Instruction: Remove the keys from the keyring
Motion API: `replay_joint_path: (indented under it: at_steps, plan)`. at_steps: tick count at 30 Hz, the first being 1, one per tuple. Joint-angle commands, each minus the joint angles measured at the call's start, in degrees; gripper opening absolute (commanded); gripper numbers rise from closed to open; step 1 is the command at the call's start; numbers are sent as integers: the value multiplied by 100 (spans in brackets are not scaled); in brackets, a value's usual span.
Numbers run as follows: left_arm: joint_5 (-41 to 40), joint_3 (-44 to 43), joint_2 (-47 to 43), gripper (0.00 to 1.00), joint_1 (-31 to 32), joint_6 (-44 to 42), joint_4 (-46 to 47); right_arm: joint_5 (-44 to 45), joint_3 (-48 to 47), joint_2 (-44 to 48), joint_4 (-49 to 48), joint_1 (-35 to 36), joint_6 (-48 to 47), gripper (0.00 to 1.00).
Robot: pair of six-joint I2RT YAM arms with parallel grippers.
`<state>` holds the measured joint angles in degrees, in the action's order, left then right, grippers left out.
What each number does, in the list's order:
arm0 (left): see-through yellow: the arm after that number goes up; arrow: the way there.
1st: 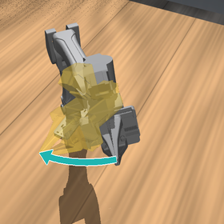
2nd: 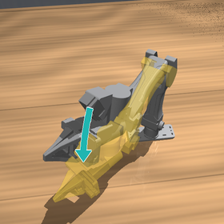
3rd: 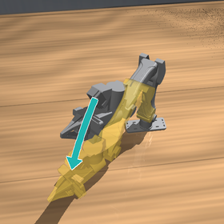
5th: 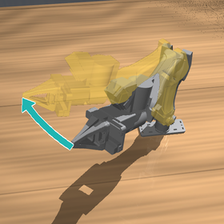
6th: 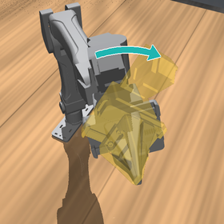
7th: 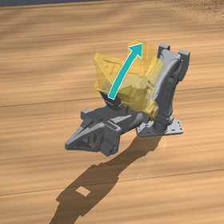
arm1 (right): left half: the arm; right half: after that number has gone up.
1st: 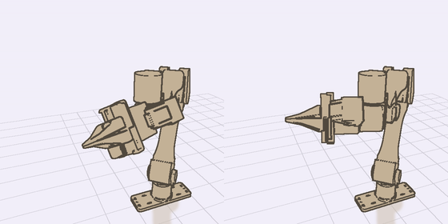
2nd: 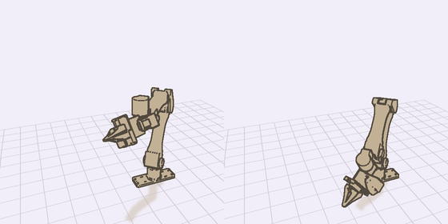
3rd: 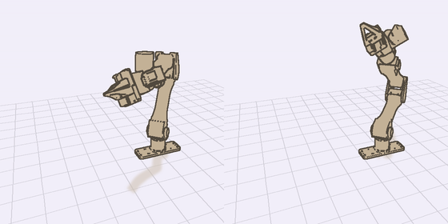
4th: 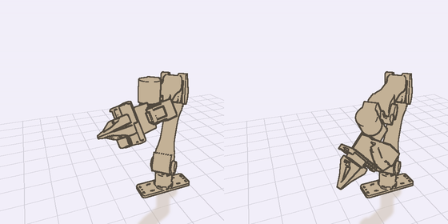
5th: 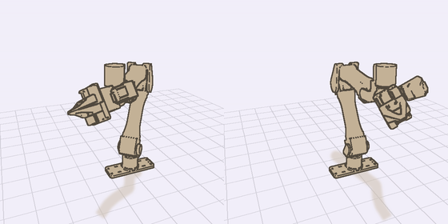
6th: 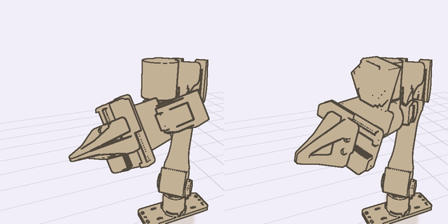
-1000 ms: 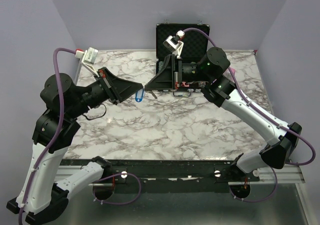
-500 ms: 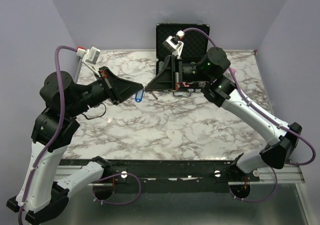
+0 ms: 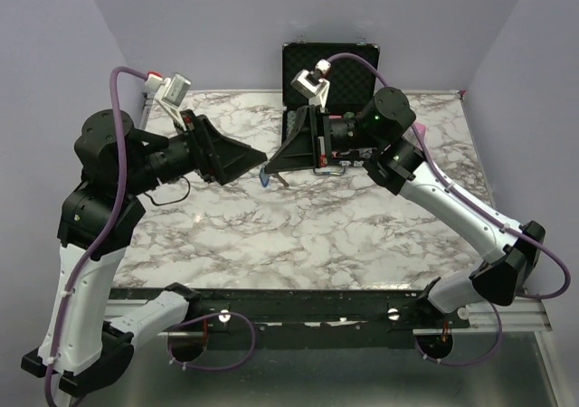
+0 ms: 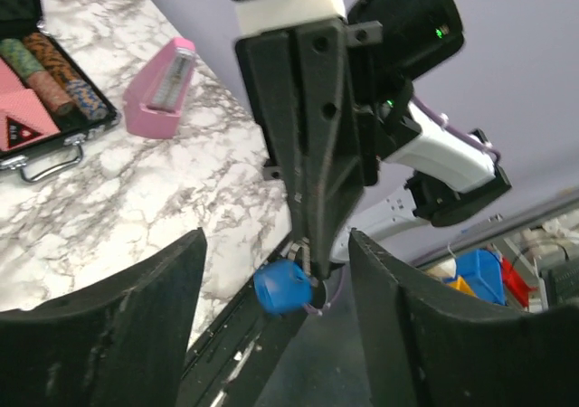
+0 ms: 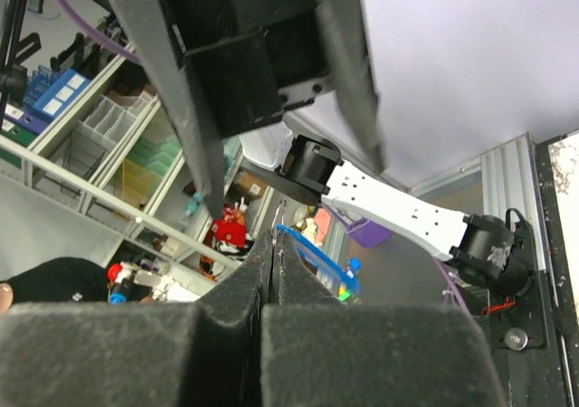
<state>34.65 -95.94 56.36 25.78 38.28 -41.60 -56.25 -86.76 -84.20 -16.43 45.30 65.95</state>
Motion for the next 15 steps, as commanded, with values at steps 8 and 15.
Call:
replay_joint_path:
  at_steps: [8, 15]
  plan:
    - [2051, 426, -2, 64, -759, 3, 933, -1203, 133, -69, -712, 23, 567, 1]
    - [2862, 928, -81, 62, -750, 250, 1612, -1617, 98, -228, -730, 23, 752, 1]
